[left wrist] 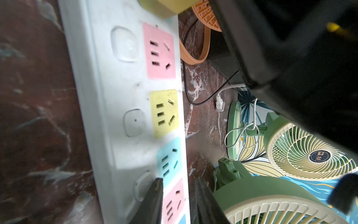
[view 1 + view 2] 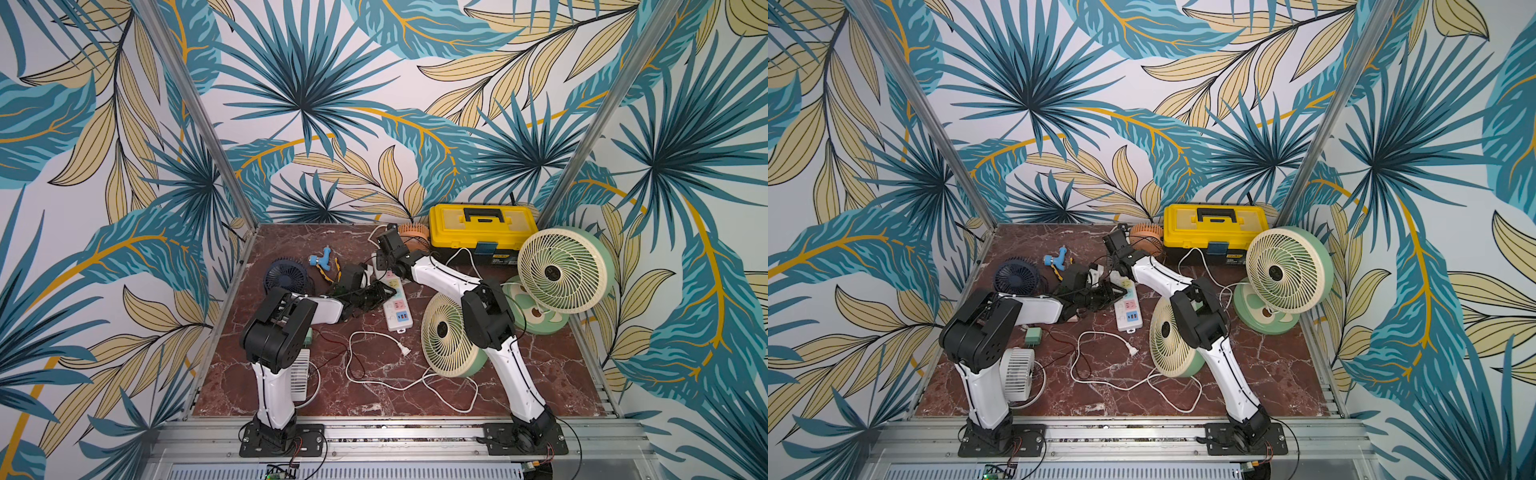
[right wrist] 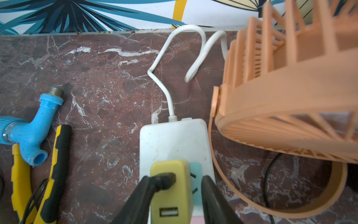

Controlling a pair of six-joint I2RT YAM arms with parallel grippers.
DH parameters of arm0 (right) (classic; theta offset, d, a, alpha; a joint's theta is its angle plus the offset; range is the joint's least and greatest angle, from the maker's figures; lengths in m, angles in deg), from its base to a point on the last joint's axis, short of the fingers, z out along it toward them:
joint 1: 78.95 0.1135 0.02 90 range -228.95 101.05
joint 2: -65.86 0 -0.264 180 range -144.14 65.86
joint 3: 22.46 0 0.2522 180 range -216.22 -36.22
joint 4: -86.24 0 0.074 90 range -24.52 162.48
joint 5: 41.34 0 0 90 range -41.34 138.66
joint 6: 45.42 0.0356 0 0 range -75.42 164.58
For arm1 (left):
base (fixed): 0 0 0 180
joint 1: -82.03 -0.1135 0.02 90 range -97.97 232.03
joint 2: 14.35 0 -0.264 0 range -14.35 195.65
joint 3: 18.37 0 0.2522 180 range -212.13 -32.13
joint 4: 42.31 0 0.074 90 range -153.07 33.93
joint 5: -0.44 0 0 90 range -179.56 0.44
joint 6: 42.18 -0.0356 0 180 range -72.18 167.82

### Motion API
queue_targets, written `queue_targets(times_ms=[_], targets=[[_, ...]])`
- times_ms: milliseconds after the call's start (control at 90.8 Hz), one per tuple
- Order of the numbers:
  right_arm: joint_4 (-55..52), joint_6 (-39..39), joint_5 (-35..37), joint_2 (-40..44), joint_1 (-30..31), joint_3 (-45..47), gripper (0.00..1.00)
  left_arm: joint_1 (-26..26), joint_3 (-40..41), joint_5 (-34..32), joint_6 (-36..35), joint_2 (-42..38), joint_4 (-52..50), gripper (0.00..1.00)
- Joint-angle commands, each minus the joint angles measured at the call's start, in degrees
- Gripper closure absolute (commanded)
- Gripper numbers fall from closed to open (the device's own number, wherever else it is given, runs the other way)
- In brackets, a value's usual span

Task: Unplug the desk fan from the power strip
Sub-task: Remove the plug from the socket.

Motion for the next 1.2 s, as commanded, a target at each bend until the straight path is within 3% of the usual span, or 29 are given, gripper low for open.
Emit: queue_targets(times_ms=[0, 386, 573, 749, 1036, 1190], targets=[[-2.11, -0.68, 0.18, -1.59, -0.01, -0.85, 0.59, 0.25, 1.33, -1.23, -0.26, 1.58, -3.02, 0.67], [-3.06, -3.21, 2.97, -0.76, 0.93, -1.13, 0.83, 0.20, 0.27, -3.26, -1.04, 1.95, -7.96, 0.67], [-4.14, -3.85, 4.86, 0.87, 2.06, -0.97, 0.84, 0.27, -0.33, -4.06, -1.27, 2.65, -9.21, 0.67], [-0.48, 0.12, 1.20, 4.05, 0.51, 3.79, 0.85, 0.26, -0.34, -4.72, -1.57, 2.65, -10.00, 0.67], [-5.19, -2.33, 8.24, 3.60, 3.12, -0.16, 0.86, 0.21, -0.82, -6.06, -2.87, 2.34, -12.09, 0.67], [-2.19, -0.61, 3.93, 5.17, 2.44, 3.39, 0.87, 0.22, -0.87, -6.89, -3.29, 2.07, -13.20, 0.67]])
